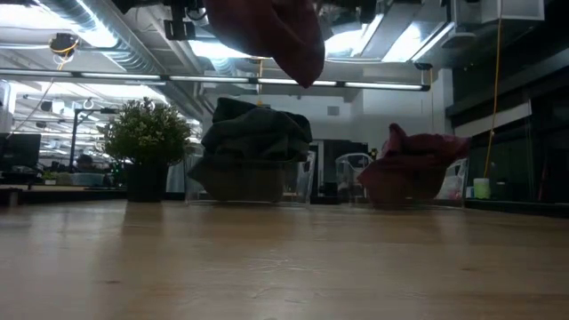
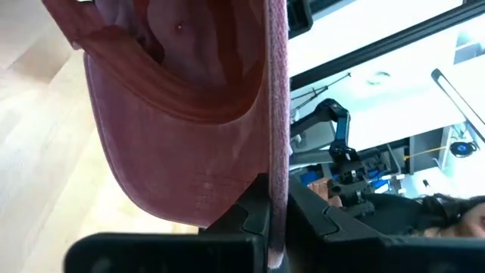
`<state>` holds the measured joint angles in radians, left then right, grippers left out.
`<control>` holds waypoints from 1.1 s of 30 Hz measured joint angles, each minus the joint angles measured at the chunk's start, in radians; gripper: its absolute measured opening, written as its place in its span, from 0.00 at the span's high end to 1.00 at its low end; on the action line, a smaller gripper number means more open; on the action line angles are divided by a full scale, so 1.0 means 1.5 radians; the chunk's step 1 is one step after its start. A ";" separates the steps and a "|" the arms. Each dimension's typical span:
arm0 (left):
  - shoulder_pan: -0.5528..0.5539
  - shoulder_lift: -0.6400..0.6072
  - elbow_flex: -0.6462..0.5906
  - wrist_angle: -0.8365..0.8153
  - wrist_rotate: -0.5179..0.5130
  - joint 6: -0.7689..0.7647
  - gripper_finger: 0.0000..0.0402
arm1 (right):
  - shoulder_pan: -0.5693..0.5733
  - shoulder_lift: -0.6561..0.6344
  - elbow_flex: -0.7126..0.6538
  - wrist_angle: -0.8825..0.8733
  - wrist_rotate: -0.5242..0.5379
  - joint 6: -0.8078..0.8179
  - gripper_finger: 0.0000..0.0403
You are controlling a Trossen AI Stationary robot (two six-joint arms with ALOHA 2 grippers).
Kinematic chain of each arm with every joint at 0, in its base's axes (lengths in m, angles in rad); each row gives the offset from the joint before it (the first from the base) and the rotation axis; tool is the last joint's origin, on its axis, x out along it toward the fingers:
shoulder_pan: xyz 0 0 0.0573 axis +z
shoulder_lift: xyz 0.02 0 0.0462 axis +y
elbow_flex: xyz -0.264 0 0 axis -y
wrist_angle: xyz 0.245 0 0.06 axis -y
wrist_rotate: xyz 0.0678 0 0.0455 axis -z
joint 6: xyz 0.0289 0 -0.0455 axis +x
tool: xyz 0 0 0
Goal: Pick & Place hat
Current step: Put the red cap on the red cap in the right transparent bin
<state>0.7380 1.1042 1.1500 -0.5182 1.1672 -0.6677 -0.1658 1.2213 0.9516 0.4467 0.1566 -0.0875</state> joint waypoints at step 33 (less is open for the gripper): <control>-0.003 0.000 0.000 0.141 -0.064 -0.078 0.96 | -0.070 0.055 0.000 0.047 0.007 0.038 0.26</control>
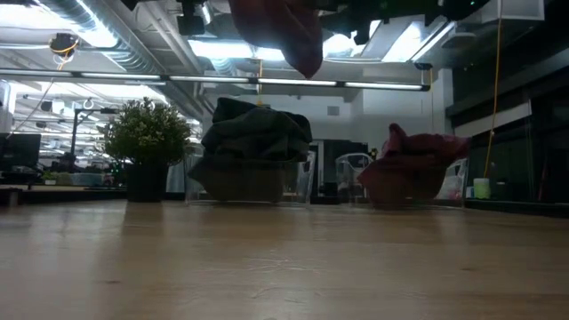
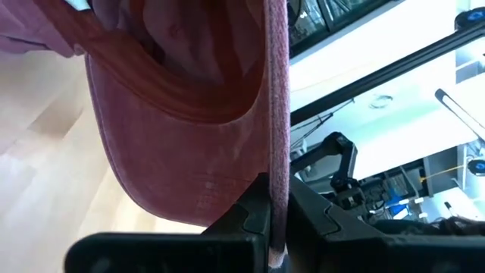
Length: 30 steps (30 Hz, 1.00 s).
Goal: Pick & Place hat
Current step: Put the red cap on the red cap in the right transparent bin
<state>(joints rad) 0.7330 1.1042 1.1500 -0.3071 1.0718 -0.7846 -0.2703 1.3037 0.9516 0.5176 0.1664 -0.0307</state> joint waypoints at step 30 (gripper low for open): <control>-0.013 0.026 0.000 0.029 0.074 0.049 0.96 | -0.028 0.017 0.000 0.071 -0.169 0.136 0.96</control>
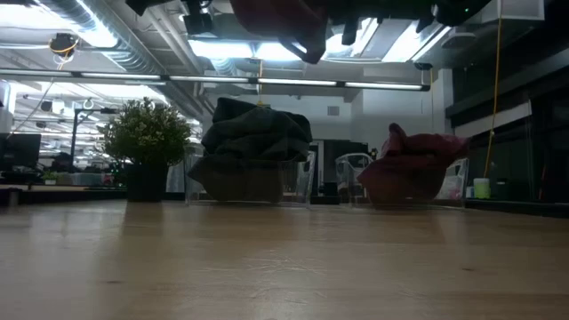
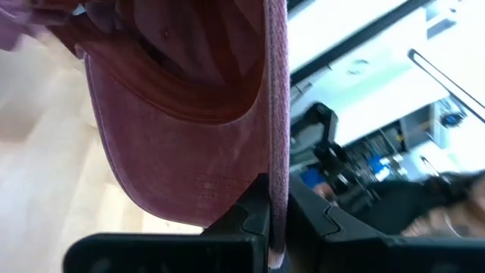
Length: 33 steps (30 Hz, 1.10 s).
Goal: Pick & Place hat
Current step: Put the red cap on the red cap in the right transparent bin
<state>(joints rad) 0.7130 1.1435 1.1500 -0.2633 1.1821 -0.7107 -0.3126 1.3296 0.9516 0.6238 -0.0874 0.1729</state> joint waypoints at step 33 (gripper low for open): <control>-0.087 -0.001 0.000 0.047 -0.023 0.123 0.62 | -0.037 -0.075 0.084 0.084 -0.546 0.321 0.96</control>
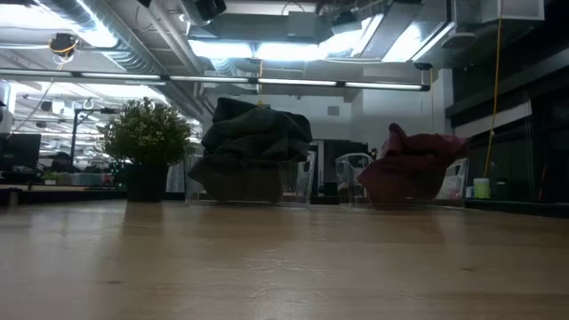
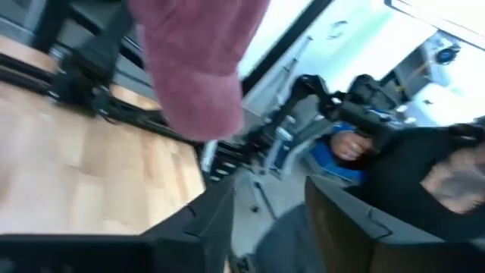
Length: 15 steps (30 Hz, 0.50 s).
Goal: Pick & Place hat
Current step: Put the red cap on the red cap in the right transparent bin
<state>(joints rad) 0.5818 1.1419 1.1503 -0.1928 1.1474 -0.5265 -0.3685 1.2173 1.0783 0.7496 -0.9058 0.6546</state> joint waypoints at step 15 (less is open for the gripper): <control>-0.046 0.001 0.000 0.051 -0.336 0.326 0.43 | -0.050 0.003 0.025 -0.255 0.138 0.006 0.96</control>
<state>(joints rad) 0.5124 1.1435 1.1503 -0.1157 0.6434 -0.0377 -0.4442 1.2213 1.1164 0.3672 -0.6992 0.6630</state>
